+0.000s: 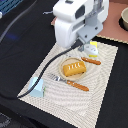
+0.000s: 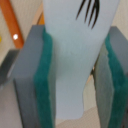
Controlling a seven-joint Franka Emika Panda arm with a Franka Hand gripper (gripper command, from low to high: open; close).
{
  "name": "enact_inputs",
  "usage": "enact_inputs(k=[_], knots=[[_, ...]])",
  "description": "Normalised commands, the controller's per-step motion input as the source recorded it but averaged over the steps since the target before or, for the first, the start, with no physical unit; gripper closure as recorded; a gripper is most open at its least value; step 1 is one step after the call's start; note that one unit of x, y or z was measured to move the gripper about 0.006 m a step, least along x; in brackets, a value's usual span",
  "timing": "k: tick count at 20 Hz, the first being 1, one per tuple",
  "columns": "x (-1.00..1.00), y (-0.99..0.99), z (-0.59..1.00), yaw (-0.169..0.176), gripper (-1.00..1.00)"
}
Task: Interact with the objects in diverse but meaningful ways.
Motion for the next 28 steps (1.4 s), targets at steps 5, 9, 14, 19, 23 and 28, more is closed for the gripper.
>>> enact_inputs(k=[5, 9, 14, 19, 23, 28], knots=[[0.37, -0.97, -0.02, 0.0, 1.0], [0.39, -0.95, 0.0, 0.0, 1.0], [0.42, -0.84, 0.0, 0.0, 1.0], [0.37, -0.08, 0.1, 0.025, 1.0], [0.32, 0.0, 0.0, 0.016, 1.0], [0.26, -0.1, -0.14, 0.009, 1.0]])
